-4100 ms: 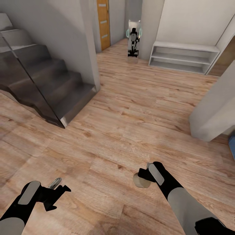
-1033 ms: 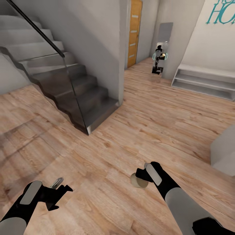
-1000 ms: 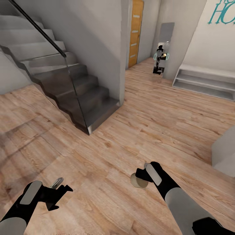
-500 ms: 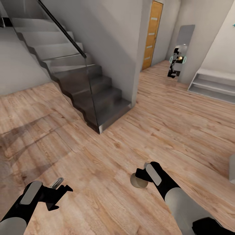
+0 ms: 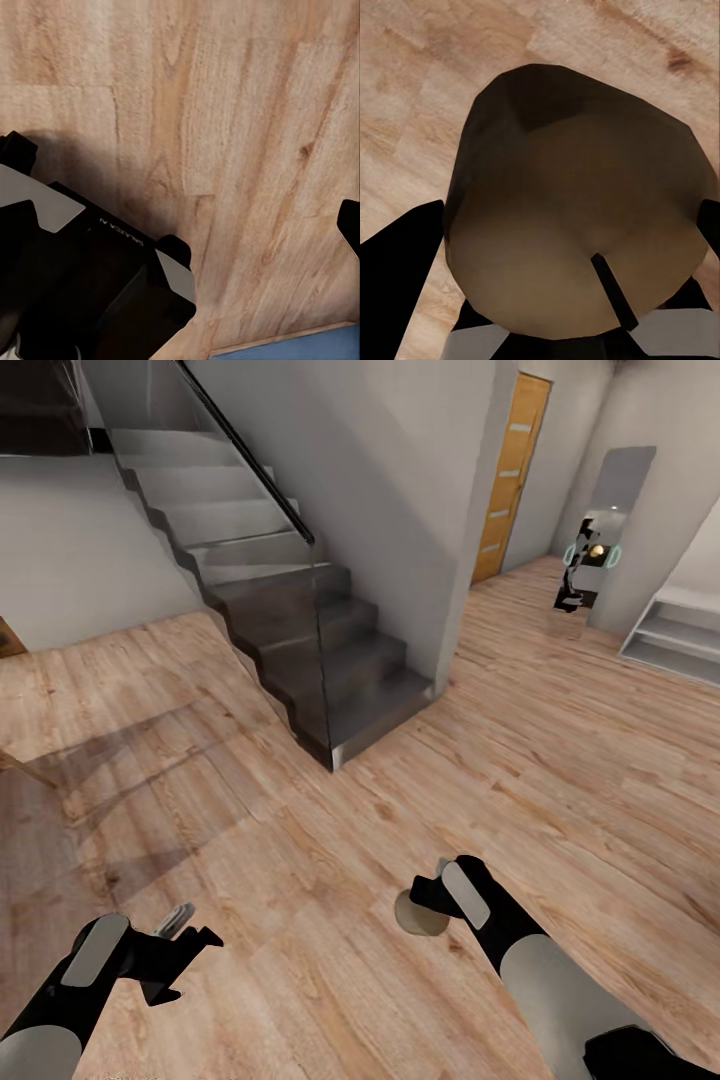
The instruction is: Place each of the two pumpkins and all three candles from the living room inside a cabinet in the living room (use any cabinet), then make sure every cabinet is closed, and position the cauldron so it is next to a table in the living room.
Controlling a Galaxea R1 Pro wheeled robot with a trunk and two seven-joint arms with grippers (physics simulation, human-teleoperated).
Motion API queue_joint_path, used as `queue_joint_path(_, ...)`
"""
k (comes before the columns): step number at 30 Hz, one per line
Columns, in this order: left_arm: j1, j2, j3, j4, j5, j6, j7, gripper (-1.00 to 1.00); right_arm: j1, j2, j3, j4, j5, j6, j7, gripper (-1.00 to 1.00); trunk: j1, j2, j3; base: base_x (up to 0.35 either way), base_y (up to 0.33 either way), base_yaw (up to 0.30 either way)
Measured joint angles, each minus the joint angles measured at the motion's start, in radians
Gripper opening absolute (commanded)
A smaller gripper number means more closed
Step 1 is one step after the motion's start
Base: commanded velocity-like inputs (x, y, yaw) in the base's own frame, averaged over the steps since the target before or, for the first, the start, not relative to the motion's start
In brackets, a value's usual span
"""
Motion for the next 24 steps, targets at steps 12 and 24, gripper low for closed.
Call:
queue_joint_path(12,0.000,-0.001,0.000,0.000,0.000,0.000,0.001,1.00,0.000,0.001,0.001,0.000,0.000,-0.014,-0.001,-1.00,0.000,0.000,0.014,0.000,0.000,0.227)
queue_joint_path(24,0.000,-0.001,0.000,0.000,0.000,0.000,-0.001,1.00,0.000,0.001,0.001,0.000,0.000,-0.014,-0.001,-1.00,0.000,0.000,0.028,0.000,0.000,0.227)
